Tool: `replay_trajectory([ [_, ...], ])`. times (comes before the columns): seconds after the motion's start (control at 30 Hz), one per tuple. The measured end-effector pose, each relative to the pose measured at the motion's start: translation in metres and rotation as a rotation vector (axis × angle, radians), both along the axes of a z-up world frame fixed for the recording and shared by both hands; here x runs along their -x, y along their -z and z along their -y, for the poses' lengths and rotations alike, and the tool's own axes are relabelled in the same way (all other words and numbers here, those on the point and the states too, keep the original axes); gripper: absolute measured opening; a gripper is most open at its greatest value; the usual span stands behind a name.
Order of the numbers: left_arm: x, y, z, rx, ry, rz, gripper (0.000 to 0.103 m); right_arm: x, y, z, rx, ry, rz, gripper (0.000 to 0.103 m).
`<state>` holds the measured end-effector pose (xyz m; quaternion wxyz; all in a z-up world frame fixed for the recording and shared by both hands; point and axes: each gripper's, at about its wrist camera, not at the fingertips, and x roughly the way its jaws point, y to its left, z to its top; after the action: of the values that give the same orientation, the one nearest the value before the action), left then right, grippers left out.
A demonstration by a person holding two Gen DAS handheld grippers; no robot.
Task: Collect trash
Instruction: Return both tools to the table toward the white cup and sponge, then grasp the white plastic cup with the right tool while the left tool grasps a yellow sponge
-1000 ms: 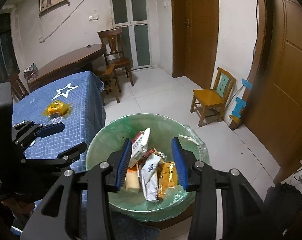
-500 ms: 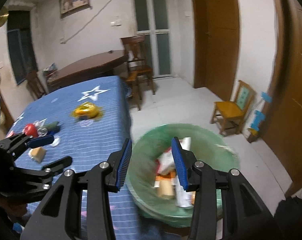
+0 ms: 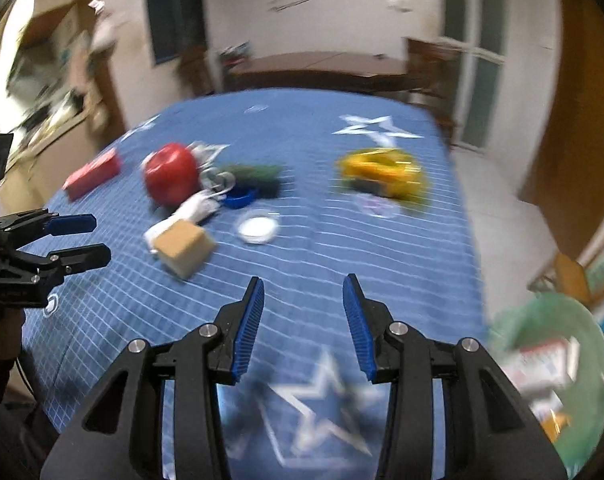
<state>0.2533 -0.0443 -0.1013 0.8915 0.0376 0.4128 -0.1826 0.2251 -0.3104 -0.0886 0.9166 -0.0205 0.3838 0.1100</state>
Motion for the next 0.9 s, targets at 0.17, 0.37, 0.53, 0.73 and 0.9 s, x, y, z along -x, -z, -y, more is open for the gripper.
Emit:
replay_trajectory([
  [0.17, -0.011, 0.013, -0.049, 0.022, -0.122, -0.049, 0.073, -0.049, 0.016, -0.033, 0.054, -0.105, -0.054, 0.040],
  [0.37, -0.016, 0.015, -0.071, 0.046, -0.143, -0.061, 0.073, -0.086, 0.035, -0.046, 0.103, -0.126, -0.099, 0.040],
  [0.53, -0.016, 0.014, -0.074, 0.035, -0.148, -0.061, 0.073, -0.101, 0.041, -0.056, 0.113, -0.140, -0.110, 0.039],
  [0.73, -0.022, 0.012, -0.052, 0.032, -0.118, -0.062, 0.073, -0.097, 0.042, -0.049, 0.055, -0.124, -0.115, 0.039],
  [0.9, -0.020, 0.004, -0.040, 0.023, -0.087, -0.031, 0.075, -0.081, 0.039, -0.042, 0.014, -0.089, -0.099, 0.039],
])
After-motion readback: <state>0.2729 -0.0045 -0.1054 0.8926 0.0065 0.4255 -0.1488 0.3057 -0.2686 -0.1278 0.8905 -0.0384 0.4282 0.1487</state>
